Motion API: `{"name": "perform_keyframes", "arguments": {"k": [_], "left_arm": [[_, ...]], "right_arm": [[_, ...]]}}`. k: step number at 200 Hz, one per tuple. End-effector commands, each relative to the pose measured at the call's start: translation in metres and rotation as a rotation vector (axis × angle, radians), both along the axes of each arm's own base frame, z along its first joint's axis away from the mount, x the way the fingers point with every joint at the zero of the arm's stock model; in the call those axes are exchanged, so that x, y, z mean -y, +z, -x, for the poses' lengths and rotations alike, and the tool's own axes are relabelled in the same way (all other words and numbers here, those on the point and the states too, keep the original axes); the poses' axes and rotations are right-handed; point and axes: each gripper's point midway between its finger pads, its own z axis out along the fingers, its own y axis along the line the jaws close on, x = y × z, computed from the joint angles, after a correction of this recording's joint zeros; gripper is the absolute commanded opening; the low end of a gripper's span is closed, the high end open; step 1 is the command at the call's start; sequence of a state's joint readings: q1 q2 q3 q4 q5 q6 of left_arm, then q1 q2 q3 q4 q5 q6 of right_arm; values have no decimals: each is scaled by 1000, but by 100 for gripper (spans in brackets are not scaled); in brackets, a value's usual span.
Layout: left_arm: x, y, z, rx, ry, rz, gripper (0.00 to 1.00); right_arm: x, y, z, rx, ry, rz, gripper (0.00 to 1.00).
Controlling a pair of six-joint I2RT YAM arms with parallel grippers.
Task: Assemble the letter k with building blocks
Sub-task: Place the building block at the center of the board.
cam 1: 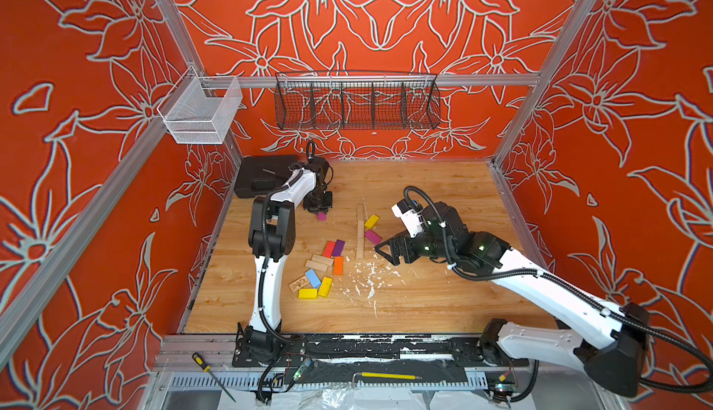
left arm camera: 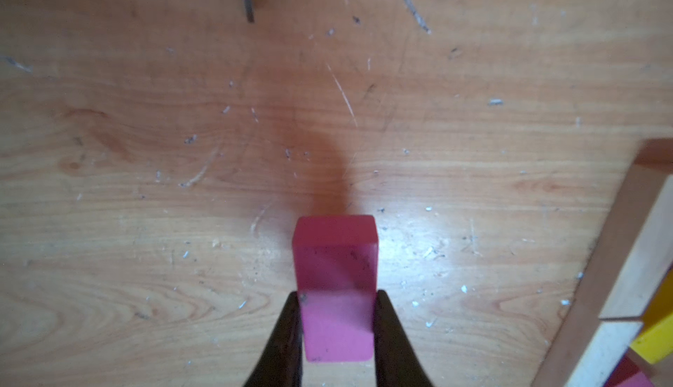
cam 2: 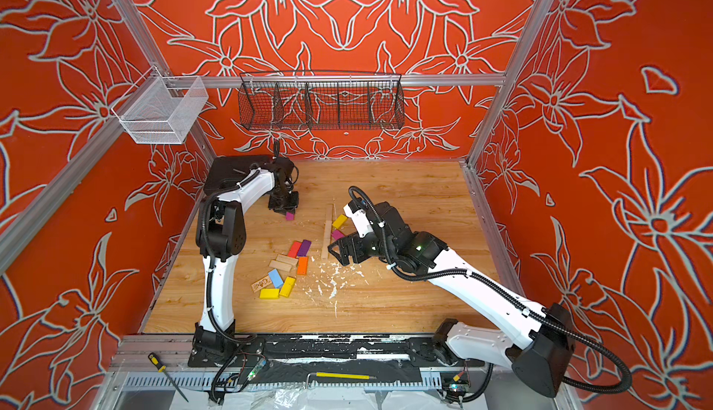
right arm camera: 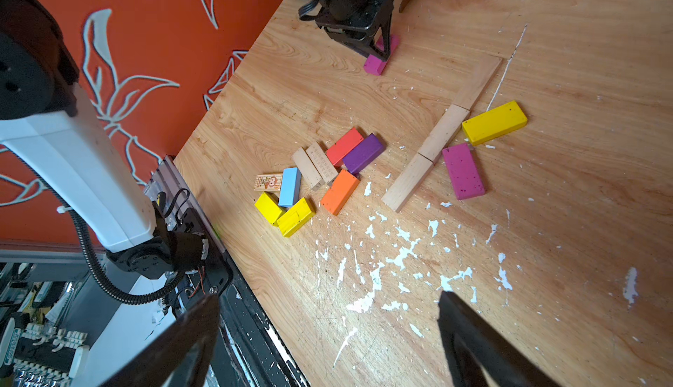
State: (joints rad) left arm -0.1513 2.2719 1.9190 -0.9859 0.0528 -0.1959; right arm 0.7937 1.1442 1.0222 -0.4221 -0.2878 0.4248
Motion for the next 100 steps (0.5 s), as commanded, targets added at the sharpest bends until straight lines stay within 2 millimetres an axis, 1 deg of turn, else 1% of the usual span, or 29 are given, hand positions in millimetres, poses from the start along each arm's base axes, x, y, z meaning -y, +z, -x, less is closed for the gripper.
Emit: {"name": "perform_keyframes", "arguments": {"k": [1, 50, 100], "left_arm": [[-7, -6, 0, -19, -9, -17, 19], [-10, -15, -1, -36, 1, -25, 25], [-12, -21, 0, -54, 8, -40, 37]], "right_arm": [[-2, 13, -2, 21, -18, -20, 95], [-1, 14, -1, 27, -21, -15, 95], [2, 15, 0, 34, -26, -12, 95]]}}
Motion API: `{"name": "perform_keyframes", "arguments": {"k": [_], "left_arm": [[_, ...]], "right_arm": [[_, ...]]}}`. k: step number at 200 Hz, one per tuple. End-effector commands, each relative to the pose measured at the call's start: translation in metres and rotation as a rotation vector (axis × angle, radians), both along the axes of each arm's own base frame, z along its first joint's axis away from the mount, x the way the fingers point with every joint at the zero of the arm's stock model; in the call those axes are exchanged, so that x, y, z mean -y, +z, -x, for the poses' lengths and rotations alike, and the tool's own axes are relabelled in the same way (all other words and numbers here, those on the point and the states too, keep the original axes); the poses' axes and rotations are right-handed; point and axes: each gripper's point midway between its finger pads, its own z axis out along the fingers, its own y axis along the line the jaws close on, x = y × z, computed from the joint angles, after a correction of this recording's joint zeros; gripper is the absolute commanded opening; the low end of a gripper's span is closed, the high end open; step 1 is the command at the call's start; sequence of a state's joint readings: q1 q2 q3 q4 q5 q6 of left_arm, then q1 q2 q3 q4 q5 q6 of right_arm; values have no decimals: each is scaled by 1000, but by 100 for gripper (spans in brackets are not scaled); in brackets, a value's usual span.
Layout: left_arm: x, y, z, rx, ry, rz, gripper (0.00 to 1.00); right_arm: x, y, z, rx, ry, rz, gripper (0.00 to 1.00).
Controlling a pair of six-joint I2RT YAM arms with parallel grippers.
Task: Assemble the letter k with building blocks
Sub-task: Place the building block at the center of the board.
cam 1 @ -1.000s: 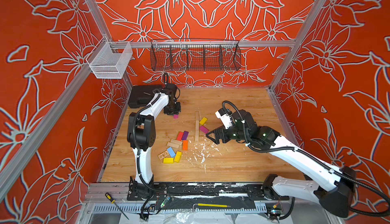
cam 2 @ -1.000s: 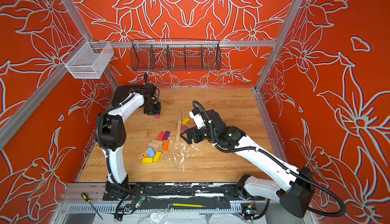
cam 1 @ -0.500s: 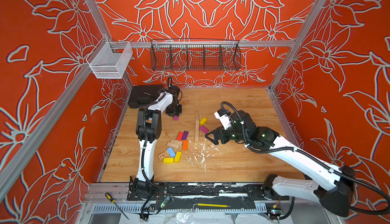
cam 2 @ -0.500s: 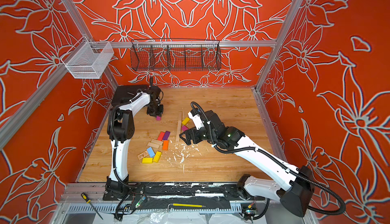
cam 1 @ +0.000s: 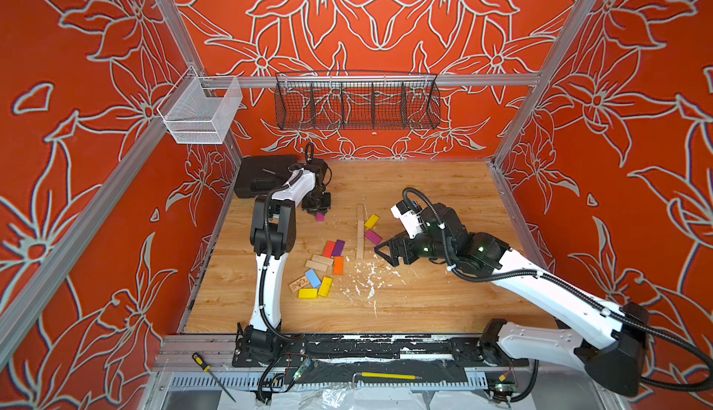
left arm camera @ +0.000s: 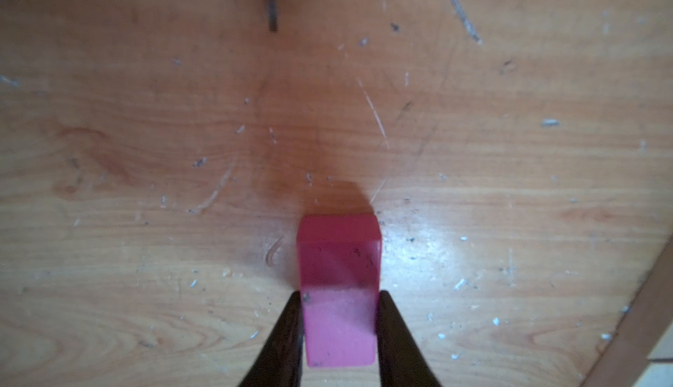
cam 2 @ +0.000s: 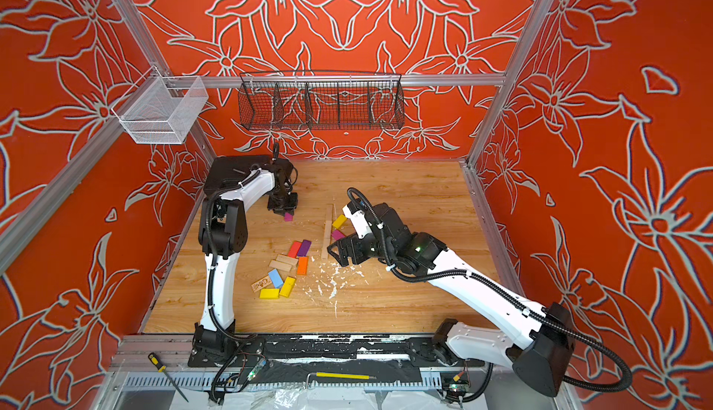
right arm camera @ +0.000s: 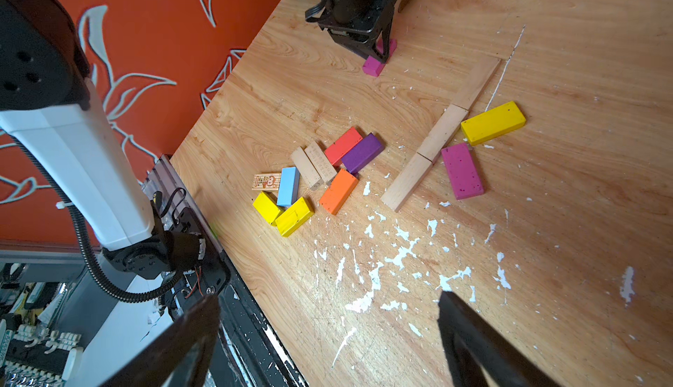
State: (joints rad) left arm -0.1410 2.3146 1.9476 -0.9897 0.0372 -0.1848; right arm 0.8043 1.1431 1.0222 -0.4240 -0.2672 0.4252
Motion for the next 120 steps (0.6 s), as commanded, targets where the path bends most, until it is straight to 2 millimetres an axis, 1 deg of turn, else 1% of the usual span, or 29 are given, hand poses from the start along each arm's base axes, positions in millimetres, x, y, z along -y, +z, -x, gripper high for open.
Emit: {"name": "perform_keyframes", "arguments": {"k": [1, 23, 43, 65, 89, 111, 120], "left_arm": [[-5, -9, 5, -39, 6, -21, 37], [-6, -8, 5, -39, 9, -27, 40], [-7, -5, 5, -35, 14, -29, 47], [-6, 3, 4, -19, 21, -26, 55], [-4, 22, 4, 18, 37, -2, 57], [3, 49, 7, 70, 55, 50, 57], [7, 62, 11, 88, 57, 78, 57]], "right_arm": [[2, 16, -1, 26, -21, -21, 95], [3, 15, 0, 27, -22, -19, 95], [3, 17, 0, 29, -22, -23, 95], [3, 18, 0, 32, -24, -23, 95], [6, 18, -2, 36, -44, -17, 95], [11, 17, -5, 41, -78, -3, 95], [13, 16, -6, 41, -89, 3, 95]]}}
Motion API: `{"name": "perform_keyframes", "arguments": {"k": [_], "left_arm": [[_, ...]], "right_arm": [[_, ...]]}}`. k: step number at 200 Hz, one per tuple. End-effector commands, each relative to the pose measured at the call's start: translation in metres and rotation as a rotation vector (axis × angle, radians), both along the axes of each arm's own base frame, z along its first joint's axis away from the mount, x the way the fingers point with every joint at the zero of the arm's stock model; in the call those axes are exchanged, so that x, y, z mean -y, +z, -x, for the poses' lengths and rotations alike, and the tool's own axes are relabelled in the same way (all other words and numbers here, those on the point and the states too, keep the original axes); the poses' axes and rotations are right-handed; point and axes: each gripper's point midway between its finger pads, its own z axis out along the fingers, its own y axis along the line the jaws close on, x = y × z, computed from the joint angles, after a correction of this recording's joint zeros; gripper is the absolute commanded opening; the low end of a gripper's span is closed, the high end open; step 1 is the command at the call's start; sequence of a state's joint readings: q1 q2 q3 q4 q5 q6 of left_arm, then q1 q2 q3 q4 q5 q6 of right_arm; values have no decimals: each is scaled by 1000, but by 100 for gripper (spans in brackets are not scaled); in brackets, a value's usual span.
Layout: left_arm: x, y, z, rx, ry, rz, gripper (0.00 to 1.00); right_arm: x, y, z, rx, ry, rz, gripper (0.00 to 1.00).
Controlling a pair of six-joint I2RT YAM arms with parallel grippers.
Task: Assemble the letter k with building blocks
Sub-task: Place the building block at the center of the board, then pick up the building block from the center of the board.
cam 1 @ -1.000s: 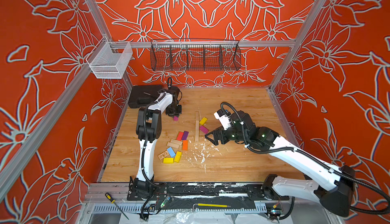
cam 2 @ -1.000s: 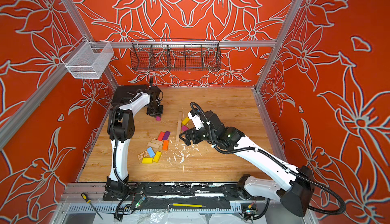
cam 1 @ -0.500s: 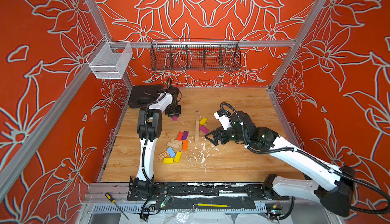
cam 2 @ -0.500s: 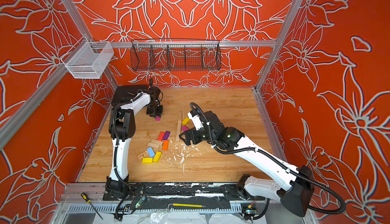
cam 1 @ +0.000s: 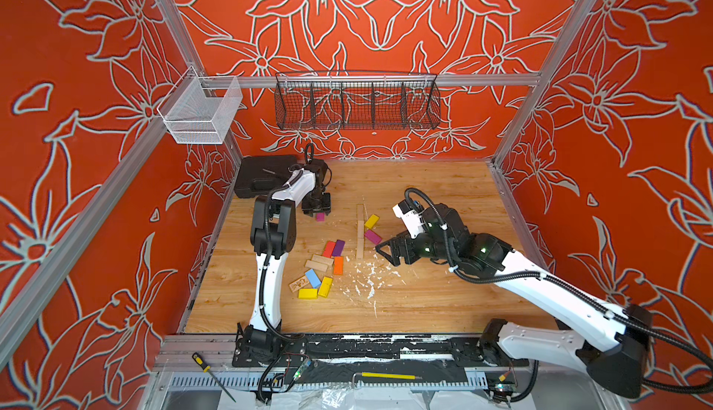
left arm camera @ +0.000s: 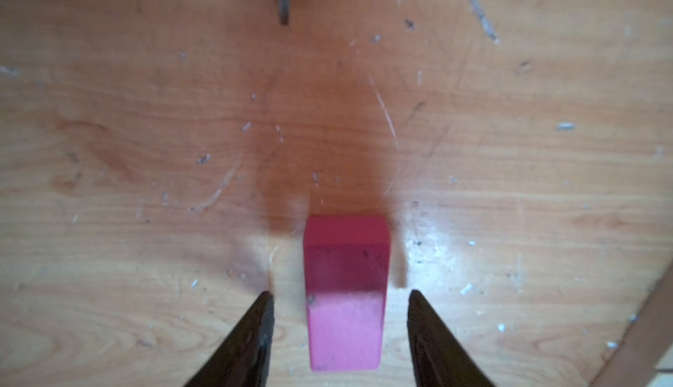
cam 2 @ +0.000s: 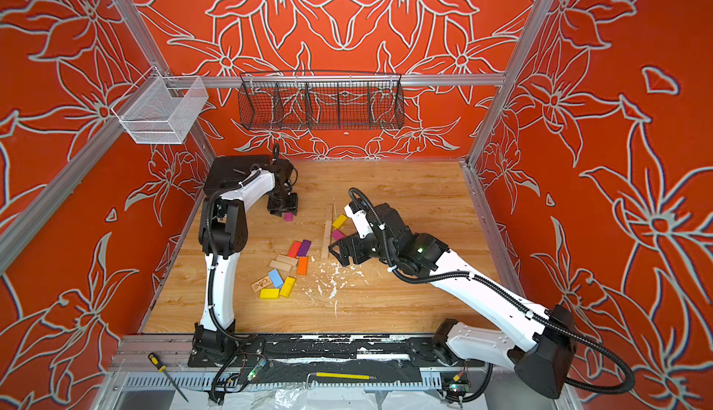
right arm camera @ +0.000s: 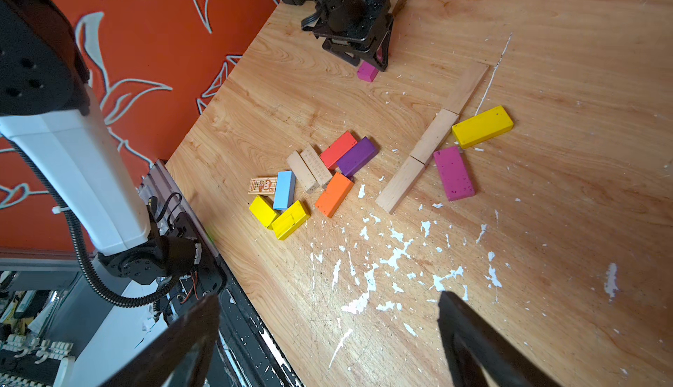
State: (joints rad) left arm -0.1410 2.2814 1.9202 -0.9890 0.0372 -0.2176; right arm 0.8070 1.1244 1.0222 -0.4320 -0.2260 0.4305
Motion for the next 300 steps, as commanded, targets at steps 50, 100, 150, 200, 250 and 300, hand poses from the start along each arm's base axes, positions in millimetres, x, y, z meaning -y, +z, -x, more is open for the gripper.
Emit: {"name": "perform_keyframes", "arguments": {"k": [50, 100, 150, 200, 250, 300], "left_arm": [[24, 128, 56, 215, -20, 129, 54], [40, 163, 123, 279, -77, 128, 46], [80, 144, 172, 207, -190, 124, 40], [96, 100, 173, 86, -282, 16, 33], [106, 53, 150, -3, -340, -21, 32], [97, 23, 126, -43, -340, -67, 34]], "right_arm": [[11, 9, -3, 21, -74, -3, 95], [9, 5, -4, 21, -71, 0, 95], [11, -6, -4, 8, -71, 19, 96], [11, -21, -4, -13, -73, 42, 95], [16, -27, -3, -15, -83, 66, 95], [24, -28, -1, -7, -99, 72, 96]]}}
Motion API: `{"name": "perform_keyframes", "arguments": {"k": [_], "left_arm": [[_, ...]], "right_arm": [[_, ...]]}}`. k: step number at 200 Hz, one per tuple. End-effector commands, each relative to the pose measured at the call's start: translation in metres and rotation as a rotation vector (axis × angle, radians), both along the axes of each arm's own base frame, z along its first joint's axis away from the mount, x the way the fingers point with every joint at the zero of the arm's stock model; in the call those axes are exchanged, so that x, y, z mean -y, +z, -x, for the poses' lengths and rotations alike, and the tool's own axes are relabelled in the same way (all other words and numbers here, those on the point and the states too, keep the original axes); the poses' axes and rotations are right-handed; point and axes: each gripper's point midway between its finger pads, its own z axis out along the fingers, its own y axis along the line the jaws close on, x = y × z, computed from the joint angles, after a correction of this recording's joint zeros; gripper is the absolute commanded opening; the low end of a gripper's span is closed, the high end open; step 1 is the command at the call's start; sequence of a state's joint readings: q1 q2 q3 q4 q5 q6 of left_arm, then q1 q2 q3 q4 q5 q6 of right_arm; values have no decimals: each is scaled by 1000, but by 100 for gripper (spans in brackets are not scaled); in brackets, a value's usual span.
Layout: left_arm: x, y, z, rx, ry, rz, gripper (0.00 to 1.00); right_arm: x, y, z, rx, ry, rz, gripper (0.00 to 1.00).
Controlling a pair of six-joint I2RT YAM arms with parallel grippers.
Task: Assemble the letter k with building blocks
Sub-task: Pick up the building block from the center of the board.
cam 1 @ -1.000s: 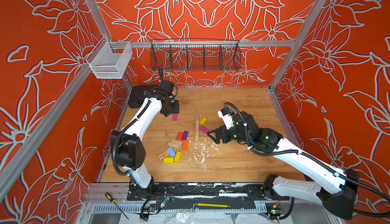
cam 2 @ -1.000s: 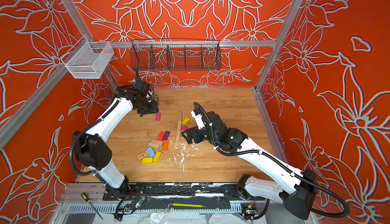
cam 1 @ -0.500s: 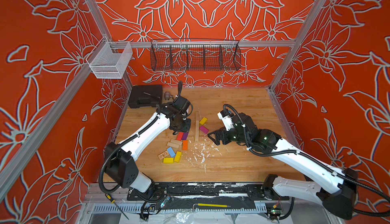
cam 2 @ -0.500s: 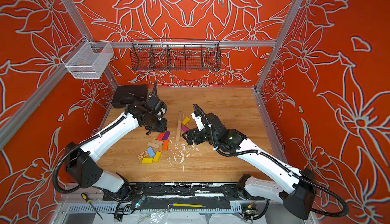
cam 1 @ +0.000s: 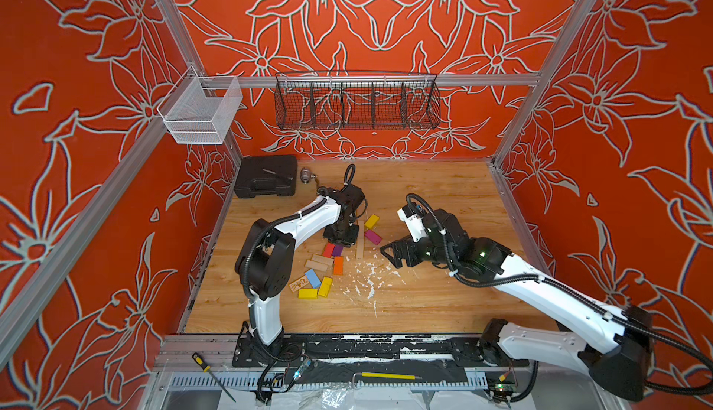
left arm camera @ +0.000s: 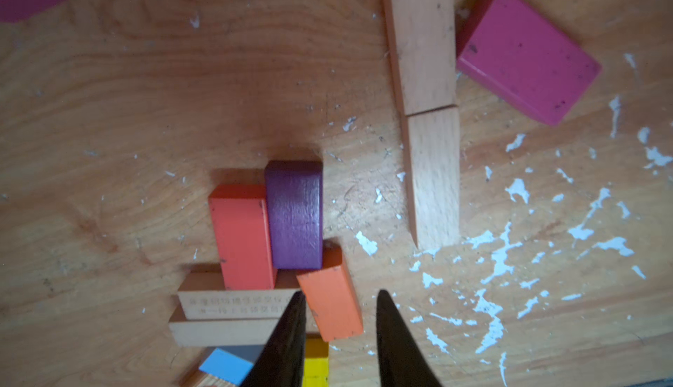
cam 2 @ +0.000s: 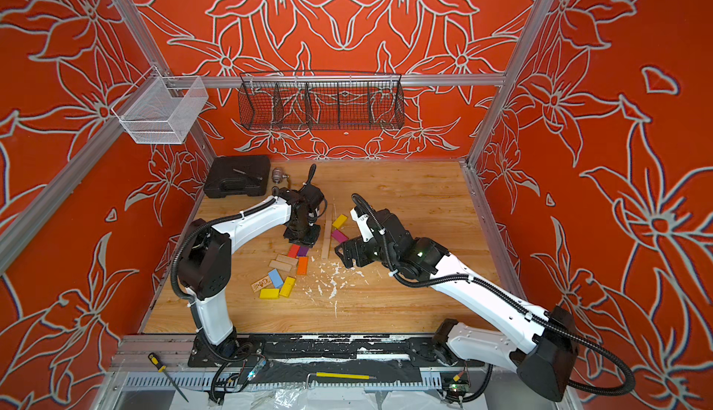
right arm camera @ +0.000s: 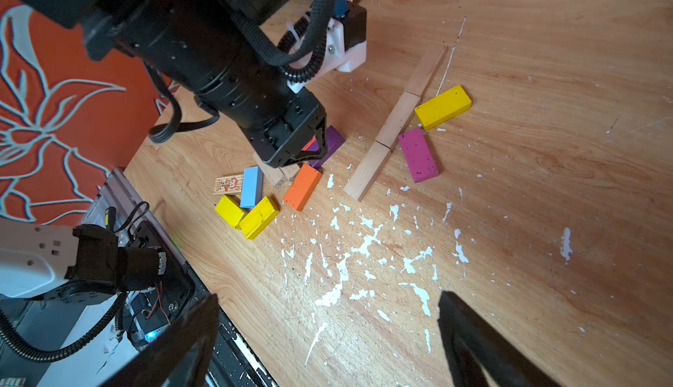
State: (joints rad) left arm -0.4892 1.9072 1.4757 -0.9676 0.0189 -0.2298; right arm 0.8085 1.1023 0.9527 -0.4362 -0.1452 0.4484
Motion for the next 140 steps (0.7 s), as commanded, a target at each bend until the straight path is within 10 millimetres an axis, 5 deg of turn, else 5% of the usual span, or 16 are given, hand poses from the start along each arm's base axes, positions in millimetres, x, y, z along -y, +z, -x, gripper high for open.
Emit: {"name": "perform_keyframes", "arguments": {"k": [1, 140], "left_arm": [[-10, -8, -15, 3, -5, -37, 34], [-17, -34, -28, -64, -9, -28, 37]], "right_arm": [[7, -2, 2, 6, -25, 10, 96], [4, -1, -1, 10, -17, 20, 96]]}}
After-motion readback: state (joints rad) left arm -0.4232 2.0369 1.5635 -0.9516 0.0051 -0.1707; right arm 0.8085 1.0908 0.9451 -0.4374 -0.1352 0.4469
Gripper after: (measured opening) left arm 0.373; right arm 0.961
